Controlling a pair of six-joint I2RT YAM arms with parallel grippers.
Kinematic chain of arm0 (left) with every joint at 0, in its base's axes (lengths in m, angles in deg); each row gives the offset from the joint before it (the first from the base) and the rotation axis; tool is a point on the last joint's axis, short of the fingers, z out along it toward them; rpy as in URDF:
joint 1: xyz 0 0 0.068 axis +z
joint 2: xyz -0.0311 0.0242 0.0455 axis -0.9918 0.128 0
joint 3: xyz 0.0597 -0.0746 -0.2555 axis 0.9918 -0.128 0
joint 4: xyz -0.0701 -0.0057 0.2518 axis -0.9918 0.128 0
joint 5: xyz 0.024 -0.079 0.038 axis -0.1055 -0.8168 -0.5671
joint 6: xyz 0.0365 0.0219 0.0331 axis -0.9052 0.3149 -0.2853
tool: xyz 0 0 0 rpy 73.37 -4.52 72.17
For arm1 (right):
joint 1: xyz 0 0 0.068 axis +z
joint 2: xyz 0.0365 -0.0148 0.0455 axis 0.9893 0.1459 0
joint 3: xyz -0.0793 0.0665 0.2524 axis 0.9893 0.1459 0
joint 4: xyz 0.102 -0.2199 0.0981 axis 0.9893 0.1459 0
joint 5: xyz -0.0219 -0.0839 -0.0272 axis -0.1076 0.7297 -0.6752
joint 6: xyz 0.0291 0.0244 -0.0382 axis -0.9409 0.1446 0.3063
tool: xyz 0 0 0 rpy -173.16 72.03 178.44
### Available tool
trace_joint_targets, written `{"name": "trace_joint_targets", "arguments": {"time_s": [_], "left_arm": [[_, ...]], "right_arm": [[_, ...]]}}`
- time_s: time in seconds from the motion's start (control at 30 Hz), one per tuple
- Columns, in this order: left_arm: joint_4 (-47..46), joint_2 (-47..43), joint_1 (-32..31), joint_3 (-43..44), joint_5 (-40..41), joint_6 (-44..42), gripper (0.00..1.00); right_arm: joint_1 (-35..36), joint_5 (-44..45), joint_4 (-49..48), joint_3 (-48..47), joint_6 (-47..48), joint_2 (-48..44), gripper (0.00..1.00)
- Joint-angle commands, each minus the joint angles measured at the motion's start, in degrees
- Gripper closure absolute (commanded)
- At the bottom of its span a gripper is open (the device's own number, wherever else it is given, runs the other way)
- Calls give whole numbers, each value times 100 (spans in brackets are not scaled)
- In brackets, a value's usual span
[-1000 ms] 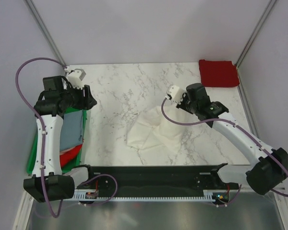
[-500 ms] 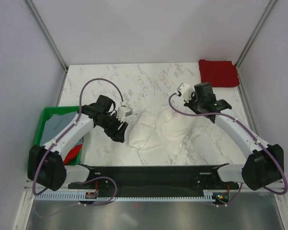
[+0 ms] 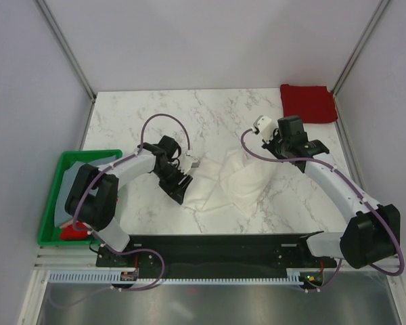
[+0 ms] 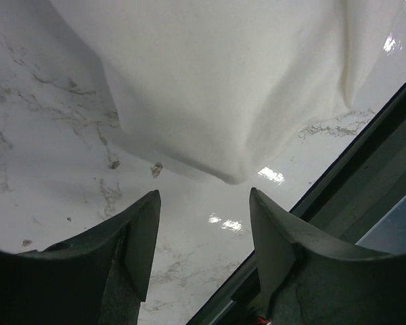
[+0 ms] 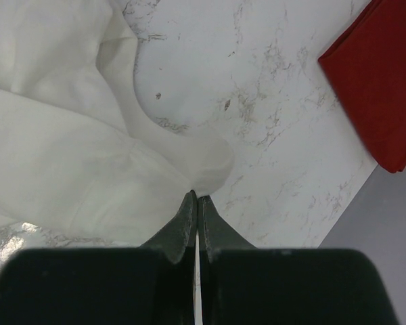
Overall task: Fold and stack the t-shirts
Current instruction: Flatten the tshirt out
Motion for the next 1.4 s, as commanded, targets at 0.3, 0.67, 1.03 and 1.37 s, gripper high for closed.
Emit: {"name": "trace_joint_targets", "arguments": {"time_s": [0.3, 0.67, 1.03, 1.37], "left_arm": [[-113, 562, -221, 389, -464, 43, 45], [151, 292, -230, 601, -720, -115, 98], [1521, -1248, 578, 2540, 273, -1054, 98], [2129, -1801, 614, 2289, 256, -1188, 98]], "right_arm": [[-135, -158, -79, -169, -82, 10, 100], [-222, -158, -141, -204, -117, -16, 100], [-521, -228, -421, -1180, -495, -613, 100], [-521, -254, -335, 295, 383, -1387, 100]]}}
